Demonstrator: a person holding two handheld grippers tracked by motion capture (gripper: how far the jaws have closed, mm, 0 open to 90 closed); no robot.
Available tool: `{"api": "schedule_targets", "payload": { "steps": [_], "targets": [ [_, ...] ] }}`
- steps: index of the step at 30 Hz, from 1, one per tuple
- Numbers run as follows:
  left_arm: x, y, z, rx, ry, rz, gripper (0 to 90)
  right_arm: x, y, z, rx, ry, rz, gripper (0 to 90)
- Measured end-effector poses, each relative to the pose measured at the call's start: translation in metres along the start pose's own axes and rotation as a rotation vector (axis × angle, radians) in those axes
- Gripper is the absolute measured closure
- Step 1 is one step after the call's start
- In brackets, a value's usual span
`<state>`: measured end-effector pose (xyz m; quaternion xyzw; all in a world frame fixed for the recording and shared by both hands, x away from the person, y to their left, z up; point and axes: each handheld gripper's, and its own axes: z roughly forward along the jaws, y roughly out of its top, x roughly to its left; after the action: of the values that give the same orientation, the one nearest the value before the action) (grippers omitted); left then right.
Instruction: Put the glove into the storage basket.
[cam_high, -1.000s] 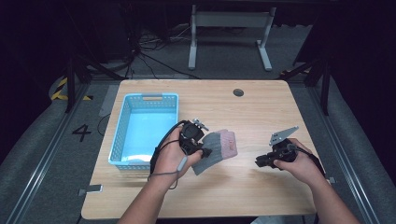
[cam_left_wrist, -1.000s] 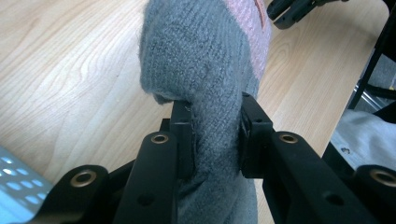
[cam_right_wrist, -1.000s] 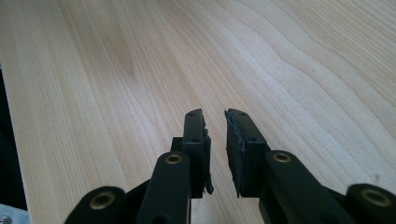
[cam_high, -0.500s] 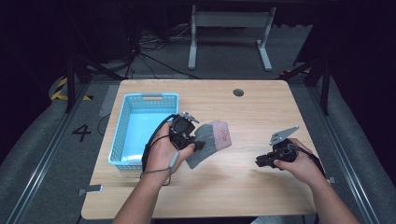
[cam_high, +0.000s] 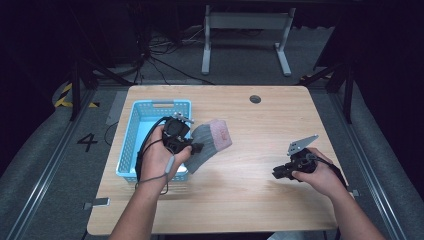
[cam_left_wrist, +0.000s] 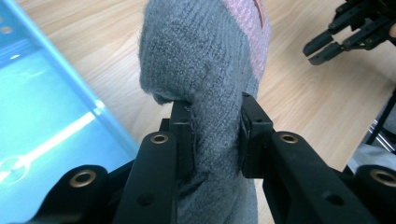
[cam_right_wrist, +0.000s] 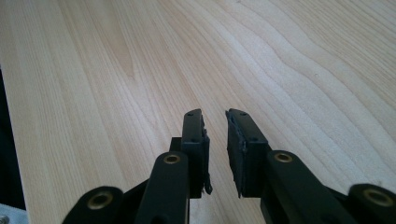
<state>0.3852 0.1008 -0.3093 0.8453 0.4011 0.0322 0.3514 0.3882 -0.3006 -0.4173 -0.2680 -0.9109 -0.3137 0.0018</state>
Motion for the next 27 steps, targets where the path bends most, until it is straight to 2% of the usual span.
{"api": "schedule_targets", "payload": {
  "steps": [6,13,17,22,27],
  "targets": [
    [0.010,-0.004,-0.011,-0.029,0.023,-0.041,72.4,-0.002,0.005,0.004,-0.001,0.008,-0.005,77.1],
    [0.026,-0.014,-0.026,-0.069,0.076,-0.134,72.3,-0.003,0.013,0.008,0.003,0.021,-0.026,76.8],
    [0.033,-0.017,-0.031,-0.073,0.100,-0.170,72.3,-0.004,0.016,0.010,0.002,0.026,-0.029,76.7],
    [0.038,-0.018,-0.034,-0.087,0.137,-0.228,72.3,-0.004,0.017,0.011,0.003,0.031,-0.032,76.5],
    [0.043,-0.018,-0.035,-0.090,0.167,-0.255,72.3,-0.004,0.019,0.012,0.003,0.033,-0.034,76.2]
  ]
}}
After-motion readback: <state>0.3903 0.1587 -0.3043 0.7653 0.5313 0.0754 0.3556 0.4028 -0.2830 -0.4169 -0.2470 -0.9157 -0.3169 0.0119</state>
